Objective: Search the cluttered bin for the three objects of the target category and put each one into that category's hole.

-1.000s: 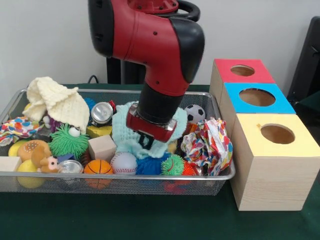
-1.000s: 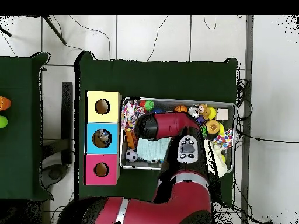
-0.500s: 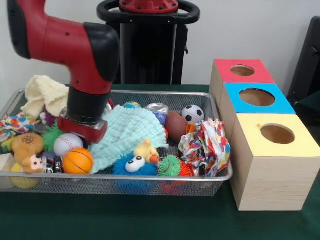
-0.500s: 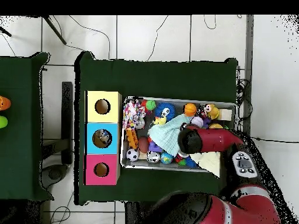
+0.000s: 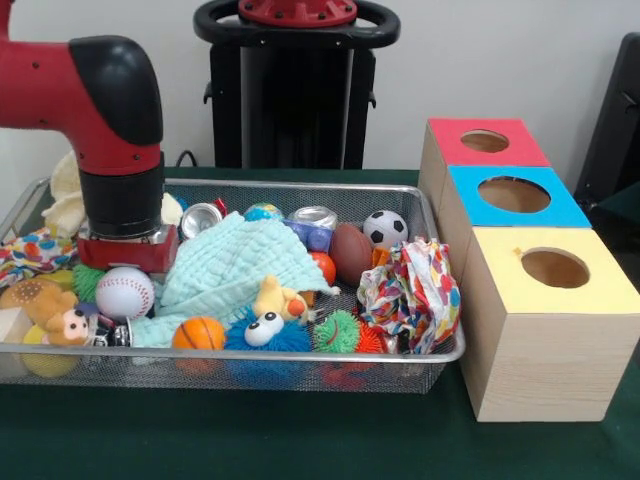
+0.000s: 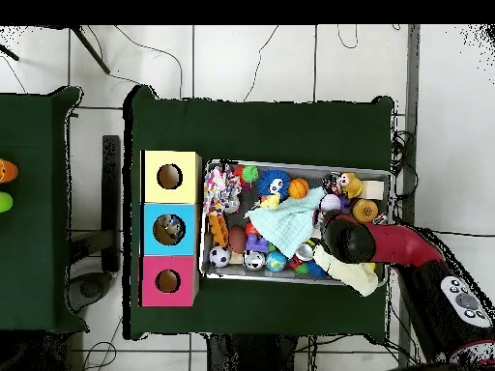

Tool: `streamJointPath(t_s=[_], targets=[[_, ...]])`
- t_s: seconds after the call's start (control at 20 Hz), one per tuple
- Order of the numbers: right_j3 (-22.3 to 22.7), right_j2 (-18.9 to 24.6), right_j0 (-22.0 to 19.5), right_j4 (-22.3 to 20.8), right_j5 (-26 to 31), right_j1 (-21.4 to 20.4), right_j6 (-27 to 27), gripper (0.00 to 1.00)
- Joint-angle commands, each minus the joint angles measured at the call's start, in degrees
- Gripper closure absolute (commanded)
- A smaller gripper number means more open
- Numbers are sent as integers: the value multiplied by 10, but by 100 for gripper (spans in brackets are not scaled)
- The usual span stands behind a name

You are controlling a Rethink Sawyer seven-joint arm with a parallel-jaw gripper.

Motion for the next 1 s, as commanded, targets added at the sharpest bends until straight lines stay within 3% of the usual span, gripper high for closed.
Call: streamJointPath(t_s=[0.05,0.25,0.4,0.5,0.6,1.0], targets=[[-71,39,-65,-118,34,80,-255,100],[0,-17,-2,-92,26,7,-148,100],[114,-70,78,-65,8,-118,-28,100],[161,-96,113,-41,-2,-177,22,100],[194,-84,102,4,22,-214,13,100],[271,-22,22,146,144,-345,-115,100]])
